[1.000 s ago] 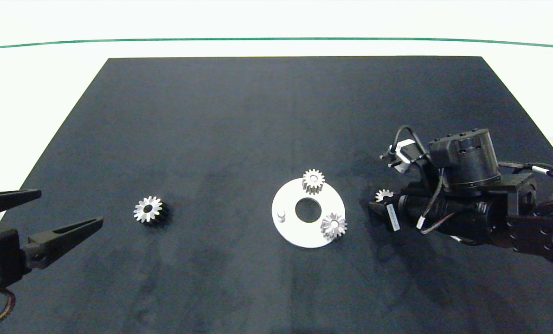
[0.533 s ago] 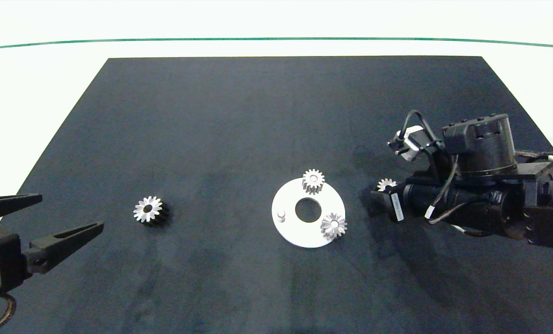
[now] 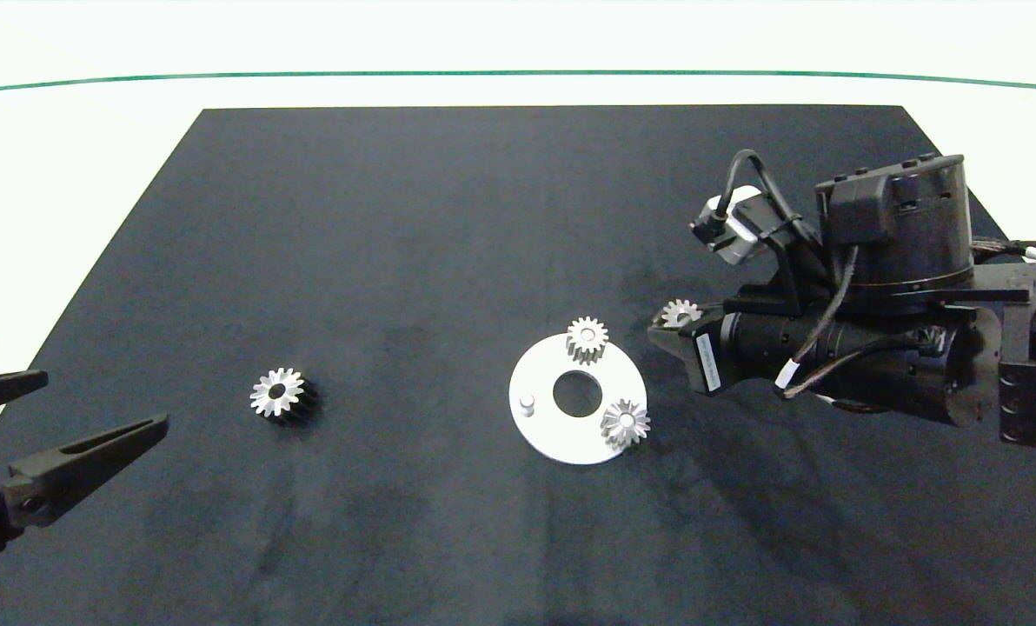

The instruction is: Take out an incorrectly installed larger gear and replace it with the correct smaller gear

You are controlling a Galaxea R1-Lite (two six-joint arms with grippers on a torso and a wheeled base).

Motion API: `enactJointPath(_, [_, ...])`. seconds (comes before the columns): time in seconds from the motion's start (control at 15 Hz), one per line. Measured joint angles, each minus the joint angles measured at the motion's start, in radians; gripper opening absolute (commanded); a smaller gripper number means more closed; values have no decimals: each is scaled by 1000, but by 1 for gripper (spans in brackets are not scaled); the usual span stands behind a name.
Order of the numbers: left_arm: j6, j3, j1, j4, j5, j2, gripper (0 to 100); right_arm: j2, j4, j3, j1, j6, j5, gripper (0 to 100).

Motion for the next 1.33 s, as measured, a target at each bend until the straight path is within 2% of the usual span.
enactJointPath(0.33, [3,16,-3,1,0,-82,100,68,107,-145,101,3,0,25])
enactJointPath(0.6, [1,36,-4,0,-1,-135,100,137,130,-197,155,1,-1,25])
enactJointPath(0.8, [3,50,-7,0,-2,-165,100,185,180,-245,177,-1,2,25])
enactJointPath(1.0, [3,53,-9,1,-4,-184,100,230,213,-303,204,-1,21,25])
enactJointPath(1.33, [2,71,-10,1,-2,-199,100,302,267,-387,245,-3,19,25])
